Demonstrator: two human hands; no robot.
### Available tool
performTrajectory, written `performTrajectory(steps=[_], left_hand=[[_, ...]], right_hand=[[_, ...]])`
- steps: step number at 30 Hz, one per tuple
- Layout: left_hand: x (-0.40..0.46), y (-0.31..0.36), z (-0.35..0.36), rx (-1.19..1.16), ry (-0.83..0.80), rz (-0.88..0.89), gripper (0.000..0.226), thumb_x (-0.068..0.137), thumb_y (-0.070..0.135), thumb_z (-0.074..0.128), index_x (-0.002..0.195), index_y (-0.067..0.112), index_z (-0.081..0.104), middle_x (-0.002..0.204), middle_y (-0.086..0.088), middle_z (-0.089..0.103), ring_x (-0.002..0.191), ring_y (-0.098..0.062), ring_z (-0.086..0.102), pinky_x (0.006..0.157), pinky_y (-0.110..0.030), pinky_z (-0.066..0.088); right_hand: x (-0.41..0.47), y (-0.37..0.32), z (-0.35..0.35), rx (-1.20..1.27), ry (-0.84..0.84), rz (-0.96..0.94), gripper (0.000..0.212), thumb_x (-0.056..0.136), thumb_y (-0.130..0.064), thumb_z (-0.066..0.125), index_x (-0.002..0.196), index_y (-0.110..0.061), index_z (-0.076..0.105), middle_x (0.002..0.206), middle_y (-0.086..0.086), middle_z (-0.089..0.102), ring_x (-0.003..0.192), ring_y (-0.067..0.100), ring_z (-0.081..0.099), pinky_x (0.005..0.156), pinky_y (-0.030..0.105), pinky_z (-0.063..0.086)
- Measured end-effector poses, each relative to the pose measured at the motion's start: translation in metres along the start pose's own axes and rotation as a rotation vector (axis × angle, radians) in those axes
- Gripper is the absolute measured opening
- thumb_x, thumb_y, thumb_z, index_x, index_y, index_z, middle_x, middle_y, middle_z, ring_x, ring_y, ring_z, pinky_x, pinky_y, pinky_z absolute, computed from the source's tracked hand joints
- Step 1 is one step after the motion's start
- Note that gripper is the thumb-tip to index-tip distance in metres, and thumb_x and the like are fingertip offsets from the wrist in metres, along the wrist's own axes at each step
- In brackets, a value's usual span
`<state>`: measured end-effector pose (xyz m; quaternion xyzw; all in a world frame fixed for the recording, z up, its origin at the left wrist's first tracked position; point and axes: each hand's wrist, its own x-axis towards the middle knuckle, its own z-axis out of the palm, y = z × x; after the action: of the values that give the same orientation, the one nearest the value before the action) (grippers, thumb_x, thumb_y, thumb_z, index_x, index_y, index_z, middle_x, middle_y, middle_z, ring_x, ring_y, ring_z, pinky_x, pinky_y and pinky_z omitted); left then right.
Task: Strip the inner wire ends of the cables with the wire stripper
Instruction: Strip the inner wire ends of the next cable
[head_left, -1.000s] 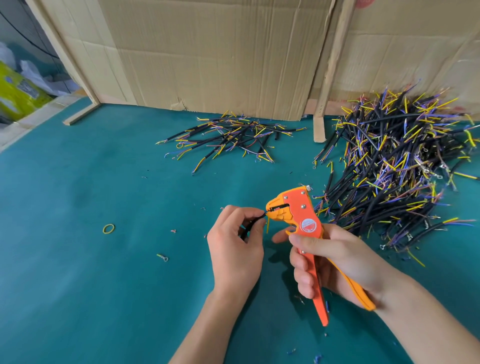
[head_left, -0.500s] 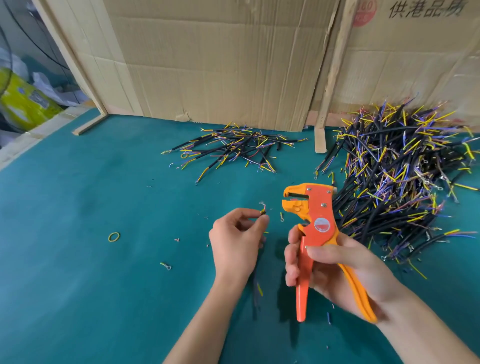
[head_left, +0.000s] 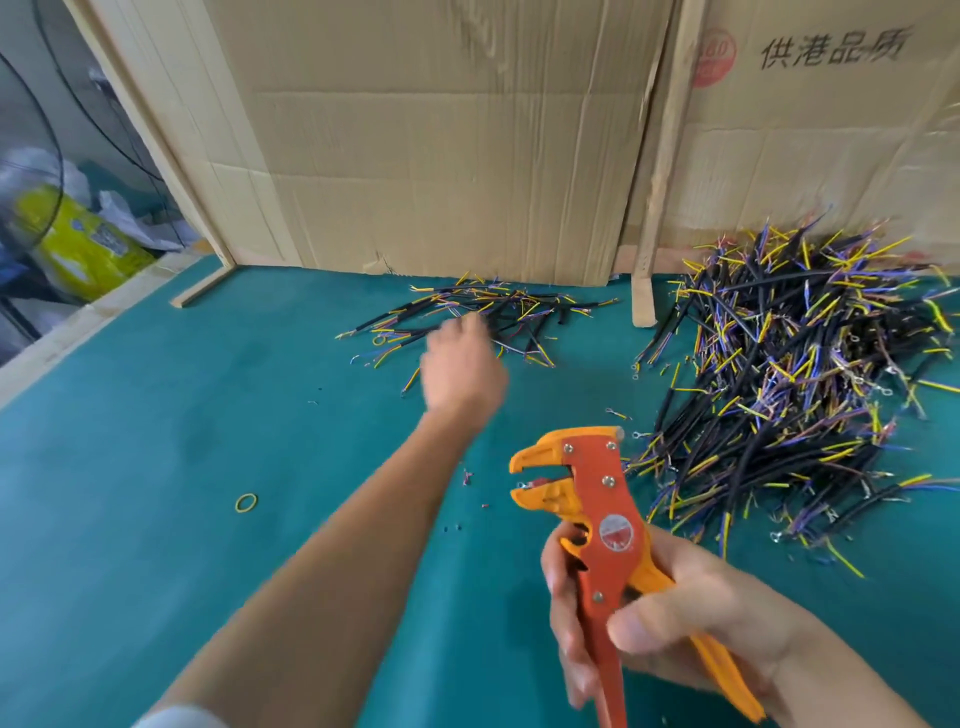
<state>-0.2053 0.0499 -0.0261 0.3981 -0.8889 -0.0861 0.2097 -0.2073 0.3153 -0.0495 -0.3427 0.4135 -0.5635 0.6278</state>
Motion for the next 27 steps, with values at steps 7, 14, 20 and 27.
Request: performTrajectory(steps=[7, 14, 20, 27], left_hand=[[0.018, -0.086, -0.003, 0.003, -0.022, -0.258, 0.02, 0.093, 0.016, 0.059, 0.106, 0.003, 0.066, 0.112, -0.024, 0.065, 0.104, -0.044, 0.061, 0.079, -0.043, 0.049], [-0.025, -0.097, -0.031, -0.192, 0.23, -0.245, 0.017, 0.091, 0.017, 0.054, 0.087, 0.008, 0.068, 0.09, -0.012, 0.067, 0.087, -0.037, 0.059, 0.073, -0.035, 0.042], [-0.085, -0.104, -0.067, -0.785, 0.439, -0.29, 0.011, 0.087, 0.018, 0.067, 0.079, 0.025, 0.071, 0.069, 0.007, 0.071, 0.068, -0.018, 0.068, 0.065, -0.026, 0.053], [-0.105, -0.084, -0.09, -1.218, 0.359, -0.173, 0.023, 0.087, 0.011, 0.076, 0.069, 0.025, 0.074, 0.068, 0.008, 0.069, 0.068, -0.016, 0.062, 0.06, -0.02, 0.05]], right_hand=[[0.007, 0.002, 0.005, 0.102, -0.081, -0.001, 0.037, 0.085, -0.003, 0.075, 0.117, -0.002, 0.057, 0.101, 0.026, 0.064, 0.086, 0.037, 0.064, 0.089, 0.052, 0.048], [0.009, 0.001, 0.003, 0.09, -0.007, 0.028, 0.036, 0.085, -0.003, 0.076, 0.116, -0.001, 0.058, 0.101, 0.028, 0.062, 0.085, 0.039, 0.063, 0.09, 0.054, 0.048], [0.009, 0.0, 0.006, 0.131, 0.012, 0.033, 0.033, 0.083, -0.003, 0.076, 0.113, -0.001, 0.061, 0.098, 0.029, 0.062, 0.083, 0.039, 0.063, 0.088, 0.053, 0.05], [0.009, 0.001, 0.006, 0.152, 0.045, 0.046, 0.036, 0.081, -0.004, 0.079, 0.112, 0.001, 0.063, 0.097, 0.029, 0.062, 0.082, 0.04, 0.062, 0.087, 0.053, 0.05]])
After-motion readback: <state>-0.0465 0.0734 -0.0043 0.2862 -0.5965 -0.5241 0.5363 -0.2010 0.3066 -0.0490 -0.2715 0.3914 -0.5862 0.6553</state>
